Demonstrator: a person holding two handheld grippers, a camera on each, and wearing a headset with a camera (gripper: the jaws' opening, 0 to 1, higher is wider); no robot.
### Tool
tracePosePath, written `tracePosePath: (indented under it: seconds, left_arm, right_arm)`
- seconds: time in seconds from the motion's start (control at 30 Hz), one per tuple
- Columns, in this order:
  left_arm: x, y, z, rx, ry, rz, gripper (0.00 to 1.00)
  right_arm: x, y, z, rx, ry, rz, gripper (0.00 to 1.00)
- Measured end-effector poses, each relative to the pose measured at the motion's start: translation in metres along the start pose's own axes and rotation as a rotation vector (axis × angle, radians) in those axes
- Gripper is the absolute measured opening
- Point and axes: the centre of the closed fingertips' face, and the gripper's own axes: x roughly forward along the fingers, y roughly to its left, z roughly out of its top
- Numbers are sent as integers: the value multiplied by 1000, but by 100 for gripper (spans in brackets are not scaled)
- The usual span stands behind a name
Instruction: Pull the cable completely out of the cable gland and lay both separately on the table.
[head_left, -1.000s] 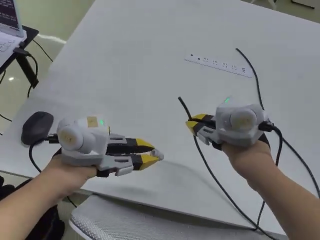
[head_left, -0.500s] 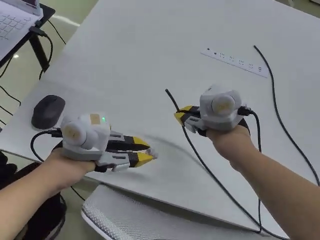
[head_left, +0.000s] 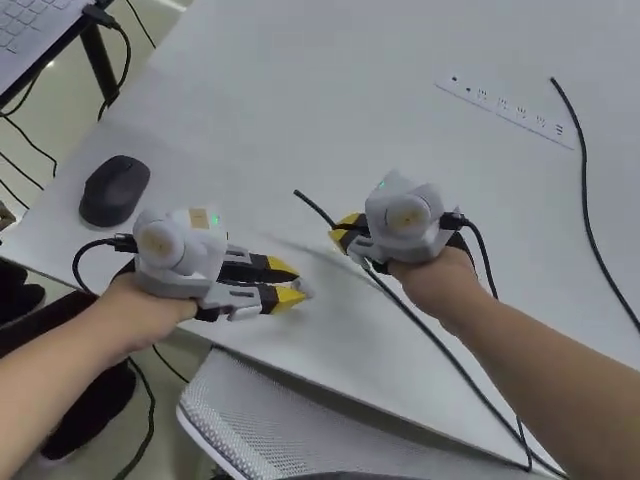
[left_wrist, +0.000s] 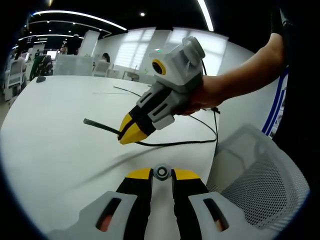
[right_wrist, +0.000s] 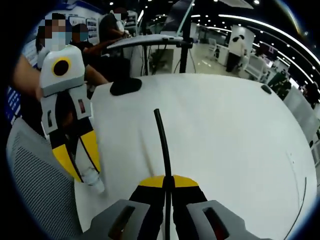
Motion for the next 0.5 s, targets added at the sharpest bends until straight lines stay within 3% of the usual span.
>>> tracePosePath:
  seconds: [0.3, 0.5]
  left_arm:
    - [7, 13, -5, -30, -20, 34, 15]
    - [13, 17, -18, -52, -7, 45, 15]
  right_arm:
    - [14, 7, -5, -13, 27, 28, 0]
    - [19, 11, -8, -31, 41, 46, 0]
